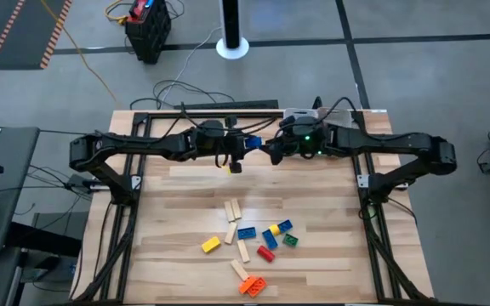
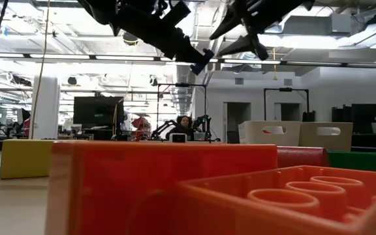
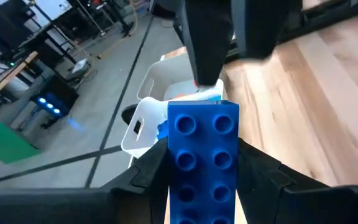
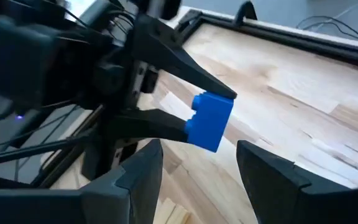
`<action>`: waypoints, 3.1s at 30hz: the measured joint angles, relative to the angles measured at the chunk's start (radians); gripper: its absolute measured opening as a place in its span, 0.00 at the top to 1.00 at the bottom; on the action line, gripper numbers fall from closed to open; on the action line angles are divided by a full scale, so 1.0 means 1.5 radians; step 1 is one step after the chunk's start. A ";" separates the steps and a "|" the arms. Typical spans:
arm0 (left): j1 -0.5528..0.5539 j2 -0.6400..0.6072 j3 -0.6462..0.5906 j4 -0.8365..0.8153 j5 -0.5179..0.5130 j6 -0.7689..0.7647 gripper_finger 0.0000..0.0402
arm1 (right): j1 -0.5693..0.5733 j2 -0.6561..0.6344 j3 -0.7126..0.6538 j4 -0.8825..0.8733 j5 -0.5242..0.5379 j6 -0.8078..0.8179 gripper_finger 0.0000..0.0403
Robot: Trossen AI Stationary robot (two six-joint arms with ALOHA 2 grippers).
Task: Sort blocks by size
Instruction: Put the large blue game piece into the white bin
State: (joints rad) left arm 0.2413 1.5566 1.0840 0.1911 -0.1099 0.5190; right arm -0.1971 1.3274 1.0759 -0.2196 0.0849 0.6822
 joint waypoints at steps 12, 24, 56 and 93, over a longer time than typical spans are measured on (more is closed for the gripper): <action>-0.001 -0.002 0.012 -0.062 -0.055 0.079 0.65 | -0.001 0.111 0.109 -0.058 0.031 -0.031 0.42; 0.002 -0.004 0.047 -0.090 -0.106 0.043 0.65 | -0.015 0.126 0.130 -0.069 0.084 -0.033 0.42; -0.016 -0.024 0.045 -0.043 -0.105 -0.006 0.65 | -0.054 0.123 0.130 0.003 -0.024 -0.069 0.42; -0.067 -0.023 0.044 -0.187 -0.197 -0.395 0.34 | -0.136 0.117 0.130 -0.346 -0.025 -0.267 0.66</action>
State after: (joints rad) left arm 0.1402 1.5219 1.1503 -0.0892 -0.4047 -0.0733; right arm -0.4011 1.5032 1.2713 -0.7381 0.0471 0.2823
